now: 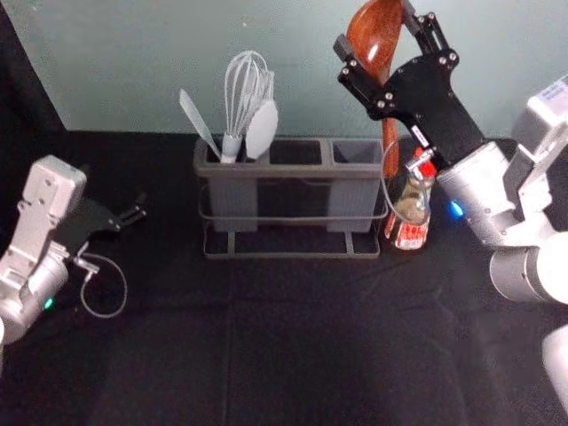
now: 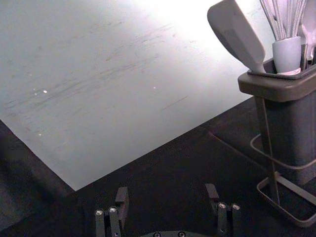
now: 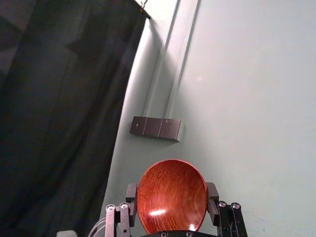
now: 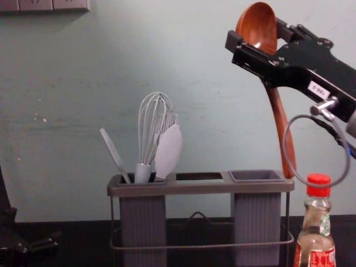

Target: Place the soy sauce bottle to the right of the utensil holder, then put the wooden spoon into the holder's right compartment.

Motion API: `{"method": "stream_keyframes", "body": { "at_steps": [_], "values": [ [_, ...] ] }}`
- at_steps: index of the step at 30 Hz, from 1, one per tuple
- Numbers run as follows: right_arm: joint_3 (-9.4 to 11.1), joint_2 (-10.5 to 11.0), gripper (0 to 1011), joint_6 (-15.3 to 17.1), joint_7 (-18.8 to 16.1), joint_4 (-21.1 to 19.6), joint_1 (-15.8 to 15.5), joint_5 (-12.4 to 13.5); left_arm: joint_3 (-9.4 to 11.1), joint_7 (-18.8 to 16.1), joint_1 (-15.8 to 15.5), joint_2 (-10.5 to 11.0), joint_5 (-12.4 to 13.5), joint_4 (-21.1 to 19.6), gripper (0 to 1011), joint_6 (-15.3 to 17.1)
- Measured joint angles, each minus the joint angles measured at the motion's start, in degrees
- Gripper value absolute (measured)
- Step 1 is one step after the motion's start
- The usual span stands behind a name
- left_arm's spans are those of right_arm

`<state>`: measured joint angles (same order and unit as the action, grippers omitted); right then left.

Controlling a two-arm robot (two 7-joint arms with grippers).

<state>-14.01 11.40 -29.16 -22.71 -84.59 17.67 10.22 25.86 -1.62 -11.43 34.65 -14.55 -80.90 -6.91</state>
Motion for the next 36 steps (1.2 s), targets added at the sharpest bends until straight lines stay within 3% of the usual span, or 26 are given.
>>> {"method": "stream_keyframes", "body": {
  "at_steps": [14,23,36],
  "values": [
    [-0.9,-4.5,839,-4.2,-1.0,13.2,8.9,1.1,0.0,0.0,0.0,0.0,0.0,0.0,1011,0.0],
    [-0.5,-7.6,839,-8.7,-1.2,21.1,12.4,1.2,0.0,0.0,0.0,0.0,0.0,0.0,1011,0.0],
    [0.8,-9.2,839,-11.4,-2.2,25.3,11.3,2.0,0.0,0.0,0.0,0.0,0.0,0.0,1011,0.0]
  ]
}}
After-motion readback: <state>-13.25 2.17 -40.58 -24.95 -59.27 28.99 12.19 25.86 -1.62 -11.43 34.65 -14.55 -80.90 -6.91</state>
